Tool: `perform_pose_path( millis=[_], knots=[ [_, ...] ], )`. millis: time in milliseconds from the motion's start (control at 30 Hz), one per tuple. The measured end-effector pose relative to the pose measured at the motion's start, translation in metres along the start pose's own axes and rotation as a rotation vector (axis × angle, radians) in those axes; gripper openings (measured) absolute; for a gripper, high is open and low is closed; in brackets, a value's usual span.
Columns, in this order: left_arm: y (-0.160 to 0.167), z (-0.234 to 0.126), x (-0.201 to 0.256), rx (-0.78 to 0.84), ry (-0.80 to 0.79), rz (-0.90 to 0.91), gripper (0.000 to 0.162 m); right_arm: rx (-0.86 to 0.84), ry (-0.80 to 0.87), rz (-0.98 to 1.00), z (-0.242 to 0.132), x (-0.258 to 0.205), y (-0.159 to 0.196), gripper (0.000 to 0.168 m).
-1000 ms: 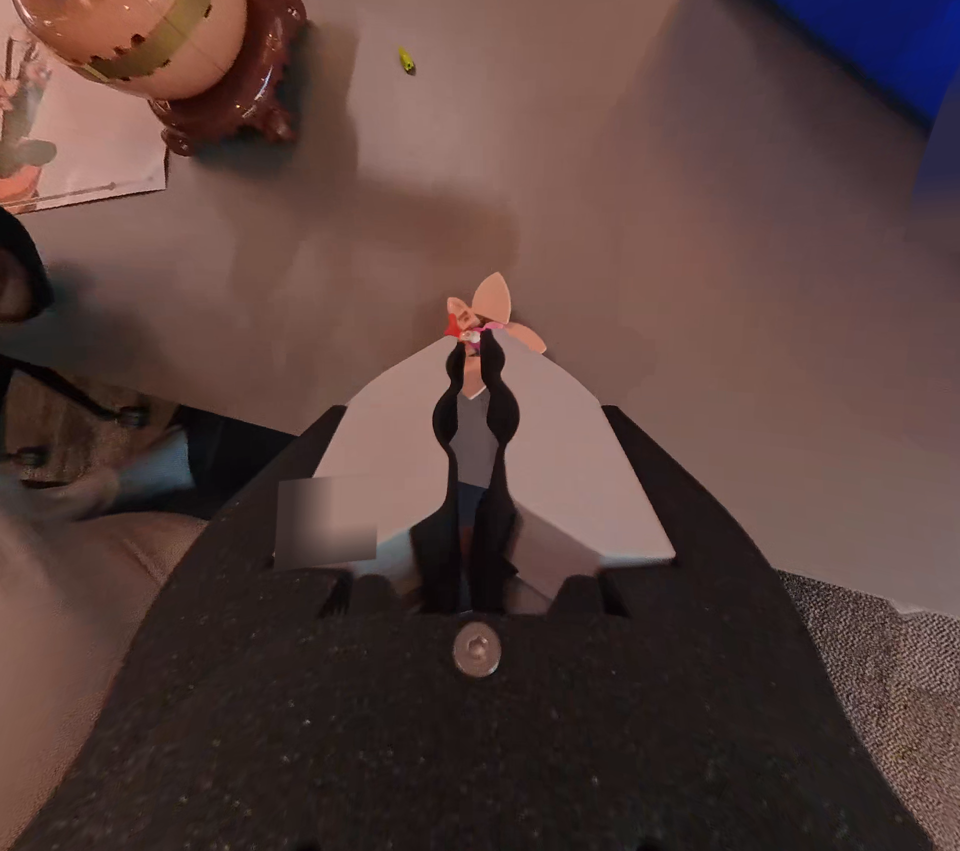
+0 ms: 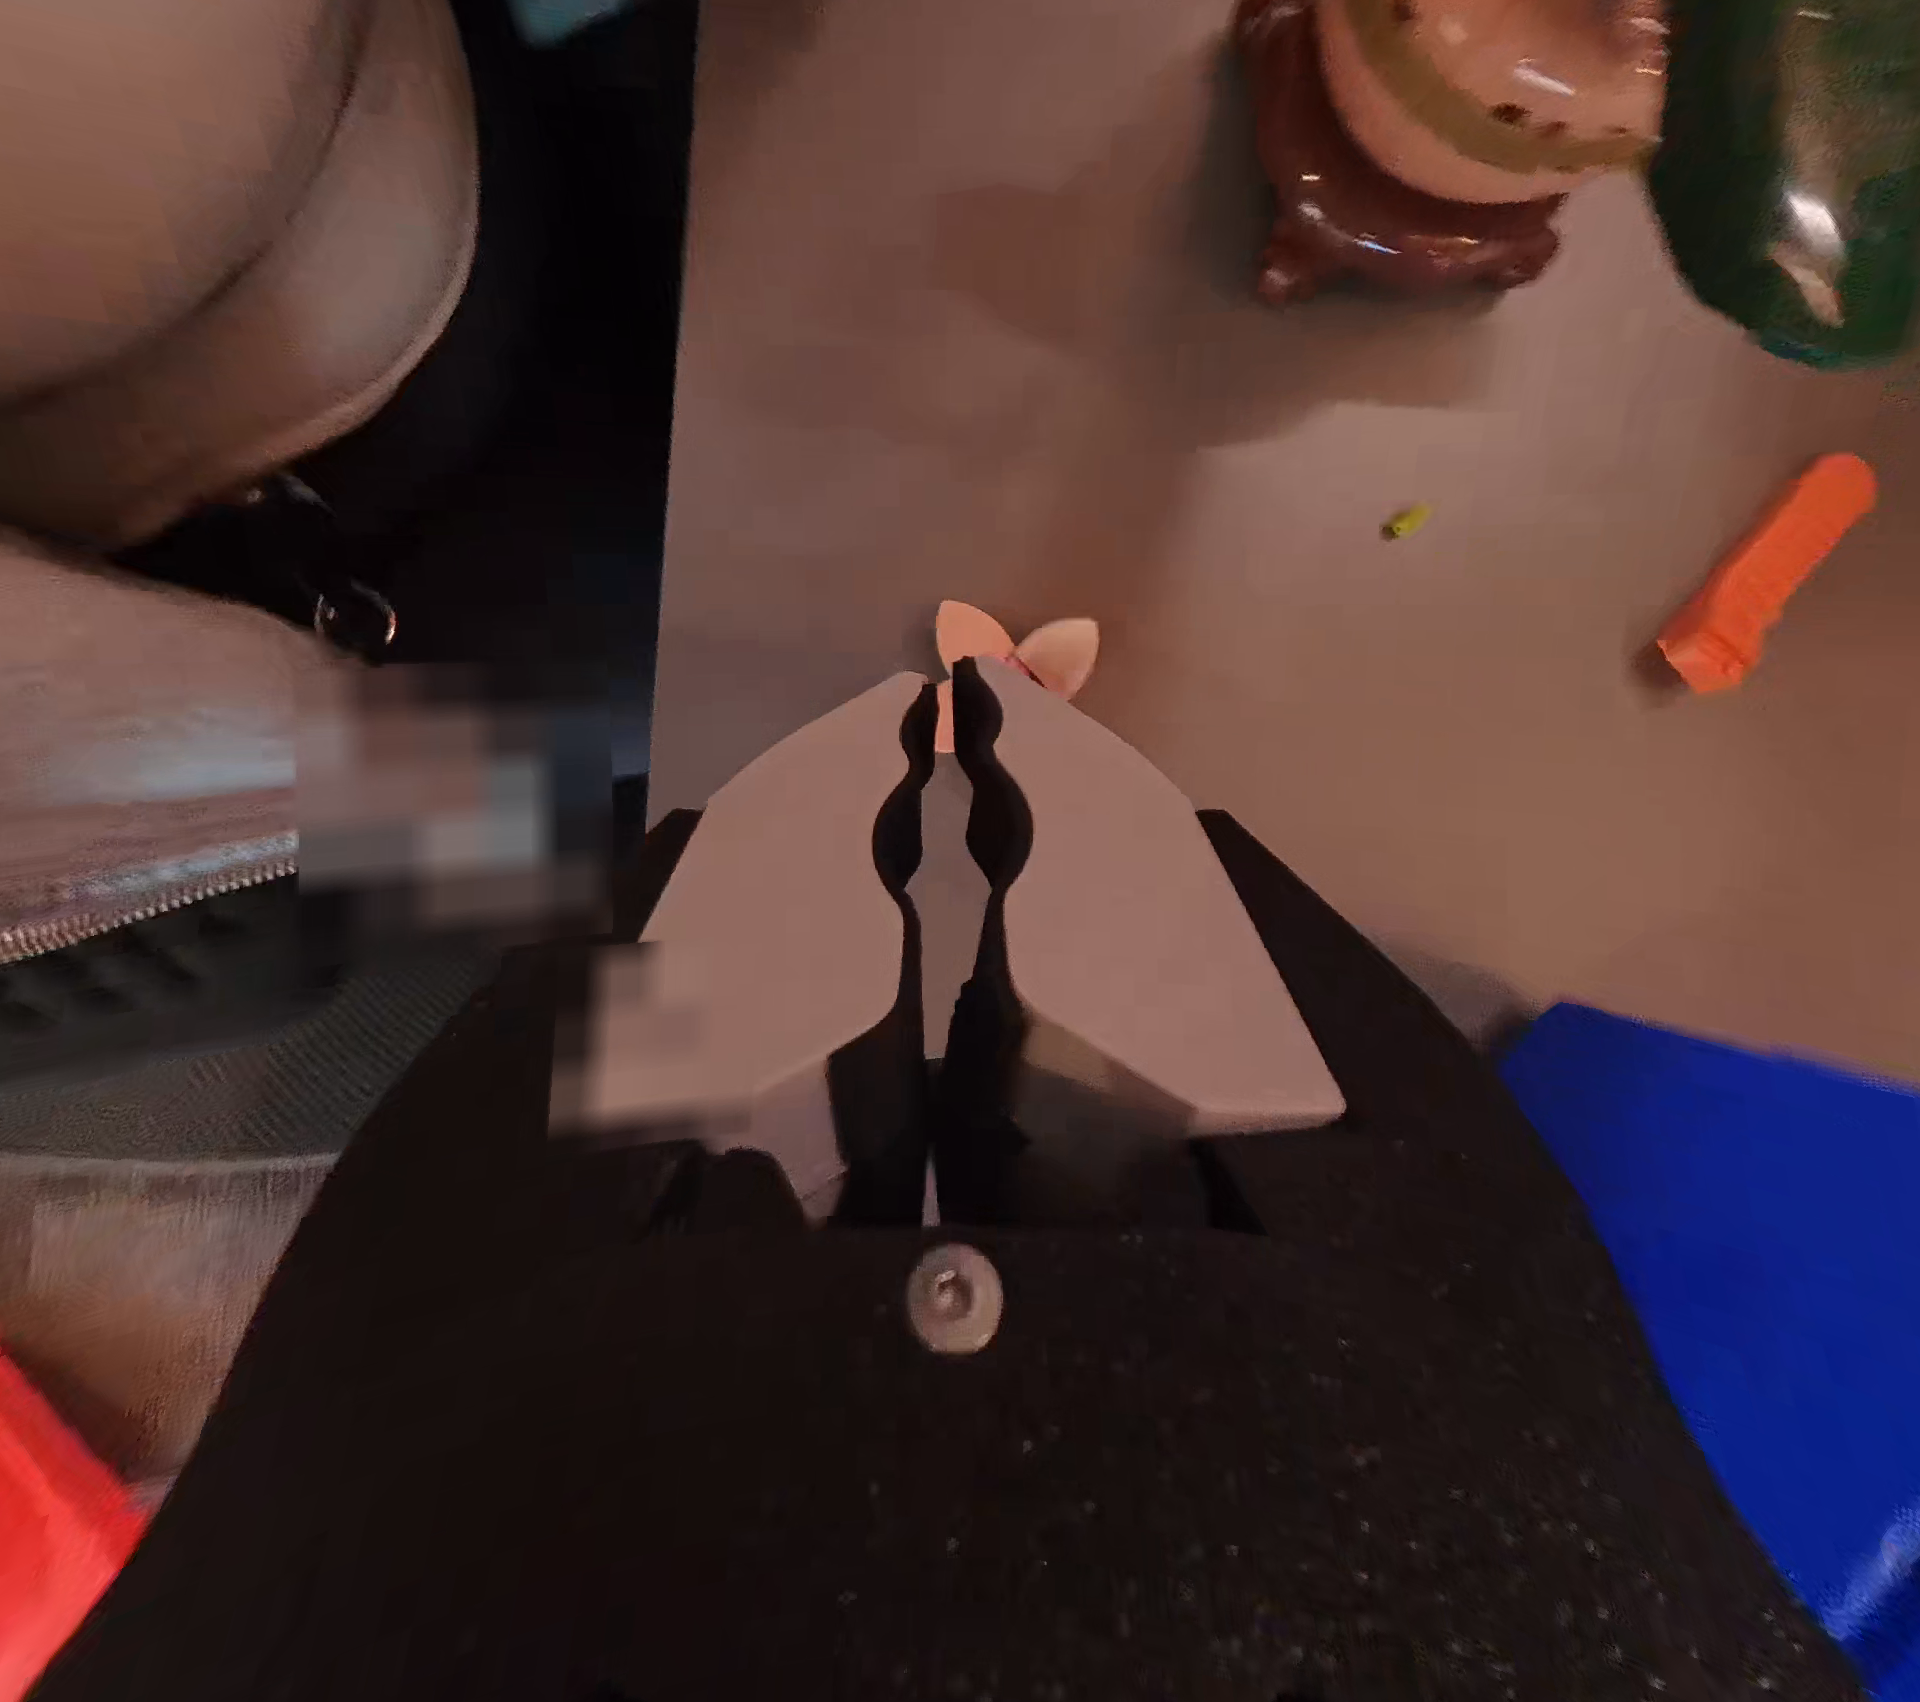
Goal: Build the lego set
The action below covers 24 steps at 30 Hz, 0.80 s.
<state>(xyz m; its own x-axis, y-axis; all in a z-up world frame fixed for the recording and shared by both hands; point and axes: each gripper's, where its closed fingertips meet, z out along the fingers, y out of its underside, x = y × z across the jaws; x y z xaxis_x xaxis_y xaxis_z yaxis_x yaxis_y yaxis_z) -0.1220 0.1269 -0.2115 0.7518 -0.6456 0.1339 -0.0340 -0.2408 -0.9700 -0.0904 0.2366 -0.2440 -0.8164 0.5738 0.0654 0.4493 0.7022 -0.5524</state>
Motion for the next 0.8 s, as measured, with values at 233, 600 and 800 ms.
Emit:
perform_pose_path(
  millis=[233, 600, 800],
  knots=[
    [0.020, 0.062, -0.010, -0.165, 0.007, -0.334, 0.022, -0.069, 0.317, 0.342, 0.007, 0.017, 0.044, 0.003],
    [0.039, 0.098, -0.025, -0.314, -0.021, -0.491, 0.022, 0.085, 0.331, 0.404, 0.025, -0.005, 0.027, 0.003],
    [0.039, 0.097, -0.026, -0.303, -0.019, -0.513, 0.024, 0.093, 0.352, 0.399, 0.007, -0.002, 0.017, 0.008]
  ],
)
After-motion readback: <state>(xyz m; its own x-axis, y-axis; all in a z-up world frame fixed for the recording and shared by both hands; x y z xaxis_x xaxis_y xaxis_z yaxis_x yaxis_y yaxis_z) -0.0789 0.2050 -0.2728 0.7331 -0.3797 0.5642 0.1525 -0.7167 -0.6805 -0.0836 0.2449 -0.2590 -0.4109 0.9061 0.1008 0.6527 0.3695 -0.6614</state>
